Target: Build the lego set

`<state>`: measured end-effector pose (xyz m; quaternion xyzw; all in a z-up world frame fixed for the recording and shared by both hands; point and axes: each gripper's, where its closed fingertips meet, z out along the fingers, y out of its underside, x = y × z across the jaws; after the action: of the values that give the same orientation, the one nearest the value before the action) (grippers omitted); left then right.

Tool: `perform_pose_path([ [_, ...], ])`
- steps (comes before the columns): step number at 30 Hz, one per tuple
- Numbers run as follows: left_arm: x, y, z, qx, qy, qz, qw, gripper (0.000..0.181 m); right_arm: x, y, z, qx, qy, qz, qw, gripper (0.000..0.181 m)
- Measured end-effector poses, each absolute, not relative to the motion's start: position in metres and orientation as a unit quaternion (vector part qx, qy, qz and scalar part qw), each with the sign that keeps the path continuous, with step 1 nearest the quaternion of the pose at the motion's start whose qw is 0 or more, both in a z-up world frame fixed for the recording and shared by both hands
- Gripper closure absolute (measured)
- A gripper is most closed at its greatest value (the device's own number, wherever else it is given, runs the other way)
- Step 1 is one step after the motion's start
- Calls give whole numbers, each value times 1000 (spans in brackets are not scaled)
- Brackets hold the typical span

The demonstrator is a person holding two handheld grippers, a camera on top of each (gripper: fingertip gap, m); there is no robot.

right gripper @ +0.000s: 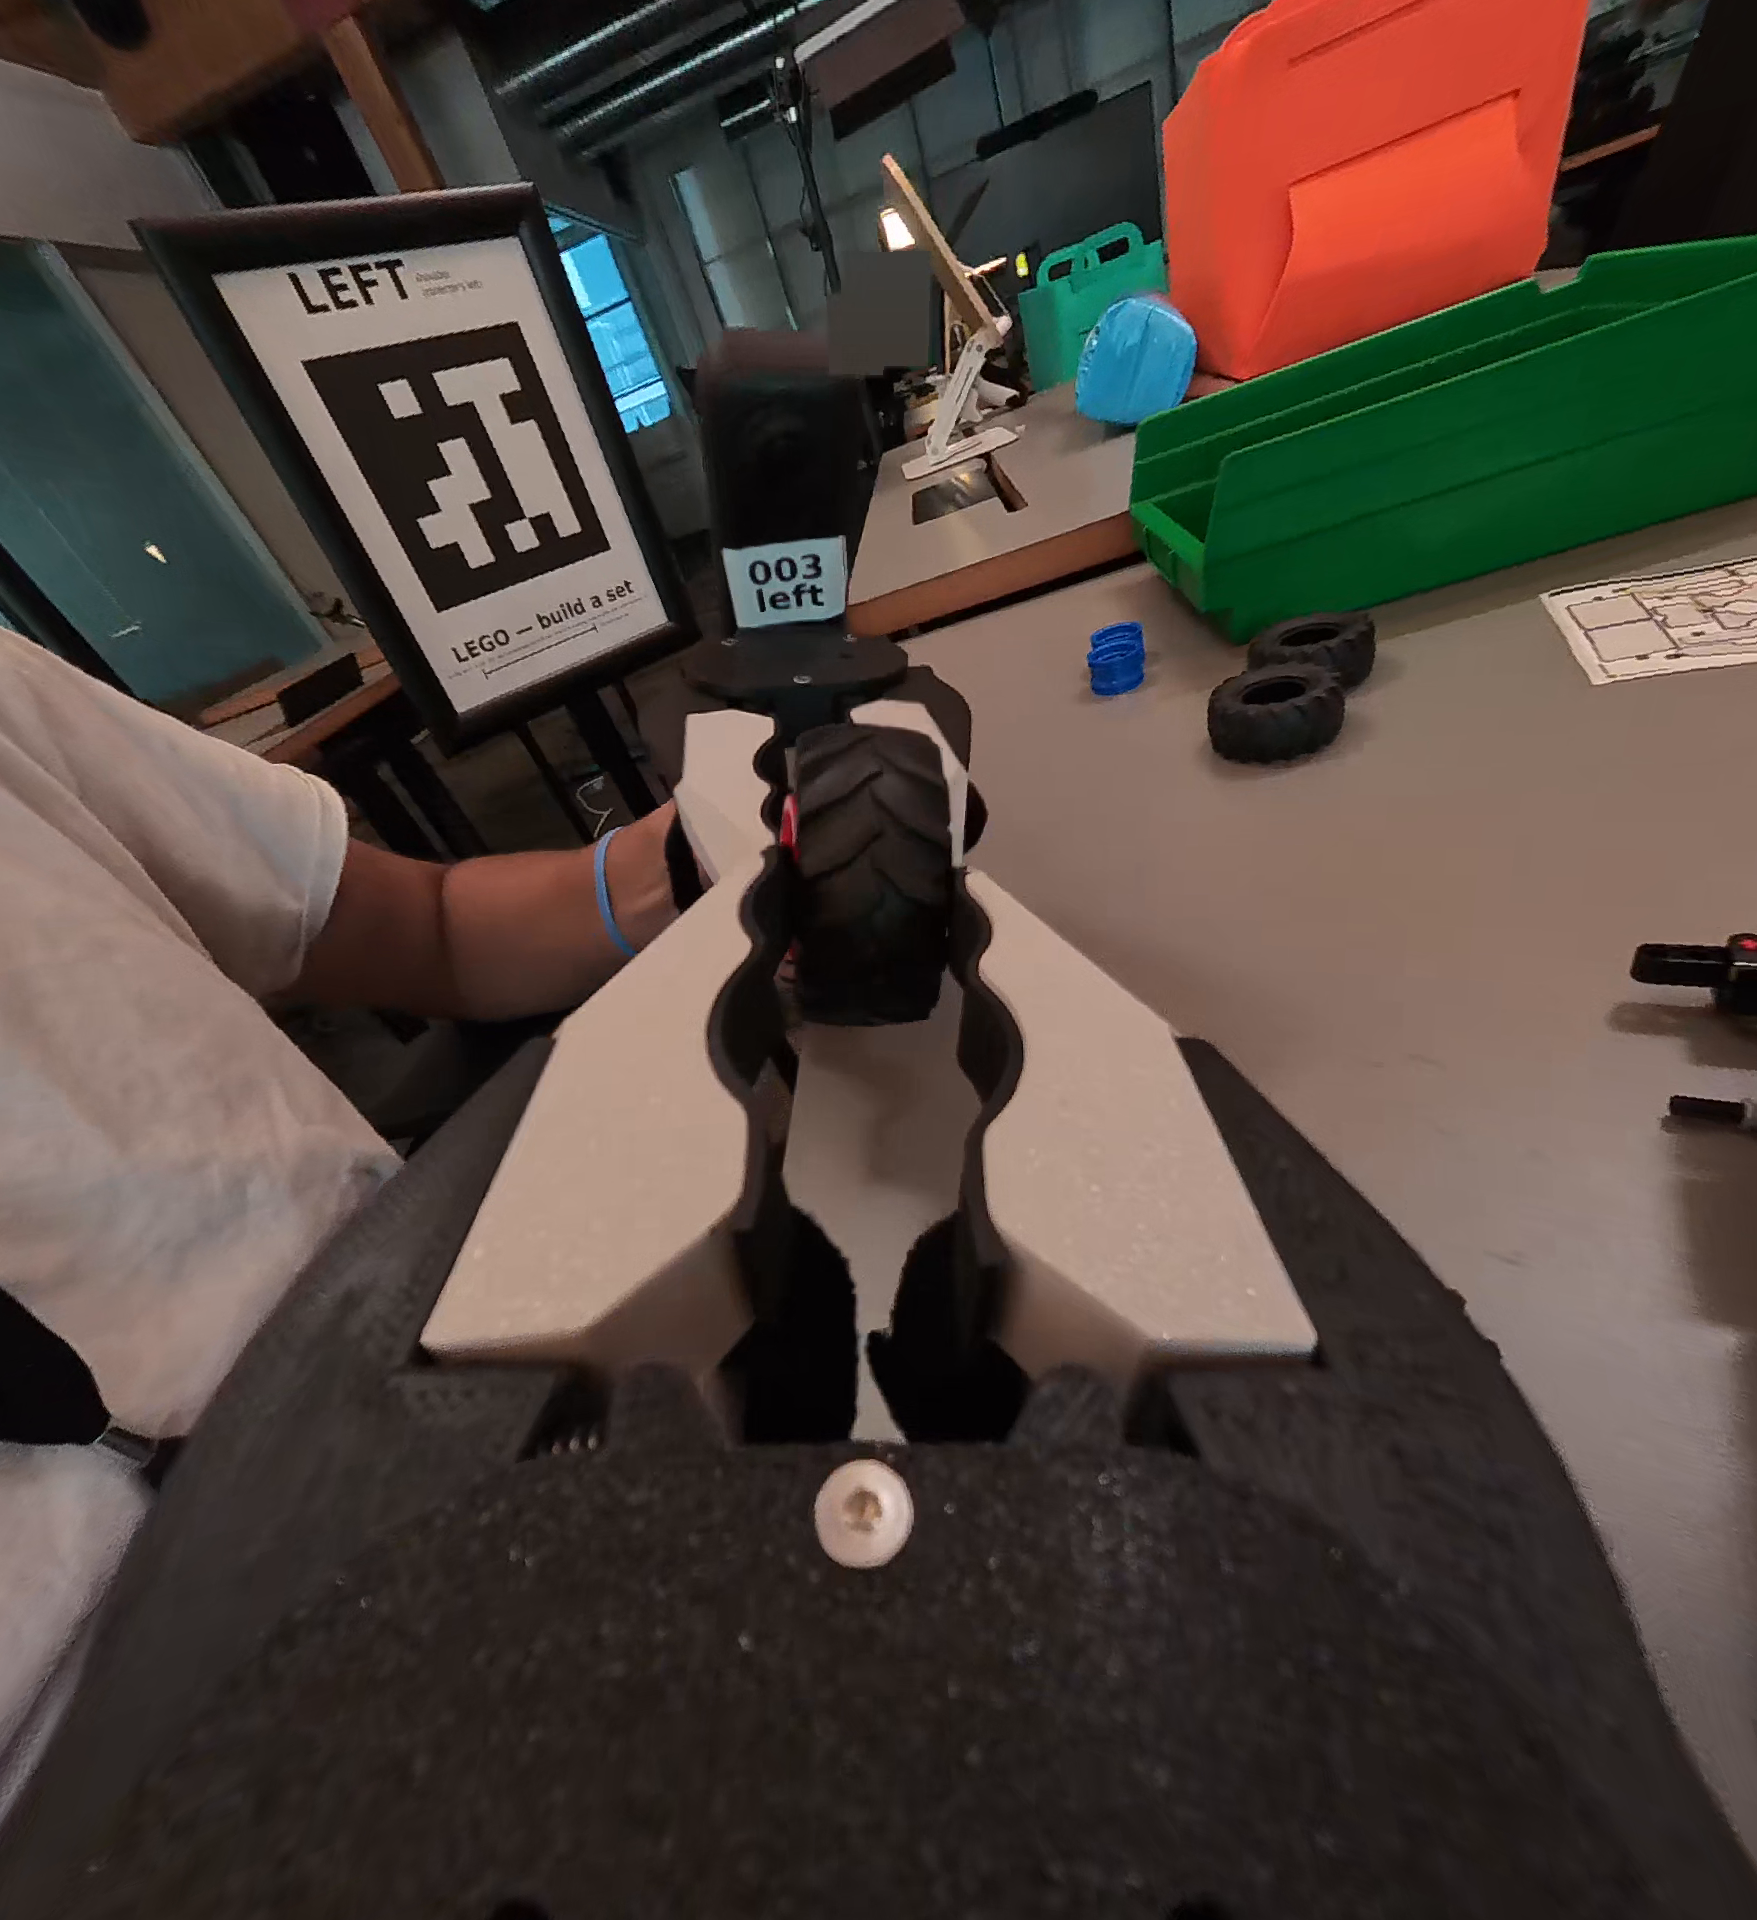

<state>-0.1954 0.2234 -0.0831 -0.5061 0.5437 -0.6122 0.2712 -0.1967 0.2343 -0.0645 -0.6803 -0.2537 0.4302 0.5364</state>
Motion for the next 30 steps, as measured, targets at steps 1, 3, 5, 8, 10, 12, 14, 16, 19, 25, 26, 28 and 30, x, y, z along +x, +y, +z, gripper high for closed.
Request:
perform_pose_path([
  [1,-196,223,-84,-505,550,-606,275,156,-197,233,-65,-683,-256,435,527,152],
  [3,-195,224,-82,-504,558,-590,294,156,-196,234,-64,-689,-252,436,521,152],
  [5,-194,226,-81,-507,559,-576,314,156,-195,236,-63,-693,-254,414,533,153],
  [8,-194,230,-82,-514,566,-543,346,155,-194,241,-64,-708,-266,338,561,151],
  [10,-195,233,-82,-520,572,-523,358,155,-194,244,-64,-713,-255,324,567,150],
  [12,-195,231,-83,-521,574,-524,353,153,-196,243,-64,-706,-241,354,564,151],
  [14,-194,229,-80,-519,559,-554,334,145,-195,244,-63,-700,-214,398,553,153],
  [16,-195,226,-75,-513,537,-595,308,138,-199,242,-63,-691,-213,418,550,153],
  [19,-196,226,-69,-505,521,-624,290,151,-205,240,-59,-679,-204,447,546,153],
  [25,-194,233,-72,-522,519,-601,311,153,-201,246,-60,-681,-180,426,568,151],
  [26,-194,234,-73,-524,523,-593,317,153,-201,248,-61,-683,-178,415,574,151],
  [28,-193,236,-76,-532,529,-575,327,153,-200,249,-63,-688,-179,390,585,150],
  [30,-192,239,-78,-538,533,-558,340,153,-199,251,-64,-694,-177,362,596,150],
])
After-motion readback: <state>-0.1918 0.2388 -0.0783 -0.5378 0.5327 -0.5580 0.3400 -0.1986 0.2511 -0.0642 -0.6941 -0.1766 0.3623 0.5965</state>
